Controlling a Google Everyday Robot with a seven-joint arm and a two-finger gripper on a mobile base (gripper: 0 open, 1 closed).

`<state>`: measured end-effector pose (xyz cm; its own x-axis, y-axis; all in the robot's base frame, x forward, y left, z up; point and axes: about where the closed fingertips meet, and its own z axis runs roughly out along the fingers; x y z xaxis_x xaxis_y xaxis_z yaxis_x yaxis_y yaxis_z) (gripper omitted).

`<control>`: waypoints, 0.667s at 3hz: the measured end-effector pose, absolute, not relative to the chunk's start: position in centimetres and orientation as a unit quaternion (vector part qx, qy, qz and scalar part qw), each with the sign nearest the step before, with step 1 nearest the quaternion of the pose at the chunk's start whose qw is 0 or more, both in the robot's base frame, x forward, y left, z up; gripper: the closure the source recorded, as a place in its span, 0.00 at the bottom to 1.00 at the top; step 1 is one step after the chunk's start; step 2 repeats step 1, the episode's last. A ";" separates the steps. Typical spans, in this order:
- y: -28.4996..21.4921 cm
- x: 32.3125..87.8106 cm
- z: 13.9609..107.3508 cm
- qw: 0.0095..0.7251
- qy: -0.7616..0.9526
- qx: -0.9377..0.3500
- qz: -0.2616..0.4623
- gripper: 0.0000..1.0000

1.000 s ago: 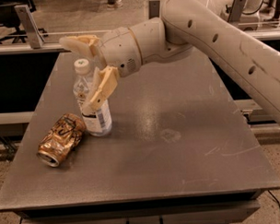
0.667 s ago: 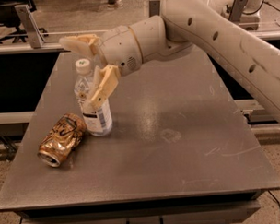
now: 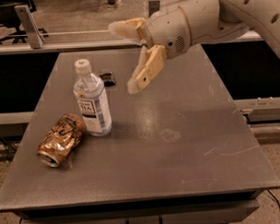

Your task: Move blue plastic bottle near orange can

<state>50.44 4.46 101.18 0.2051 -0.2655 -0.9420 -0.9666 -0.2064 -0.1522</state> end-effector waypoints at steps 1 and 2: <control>3.5 50.7 101.2 0.422 0.479 -0.650 0.414 0.00; 3.5 50.7 101.2 0.422 0.479 -0.650 0.414 0.00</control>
Offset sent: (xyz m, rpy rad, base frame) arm 0.0000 0.0000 0.0000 0.0000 0.0000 0.0000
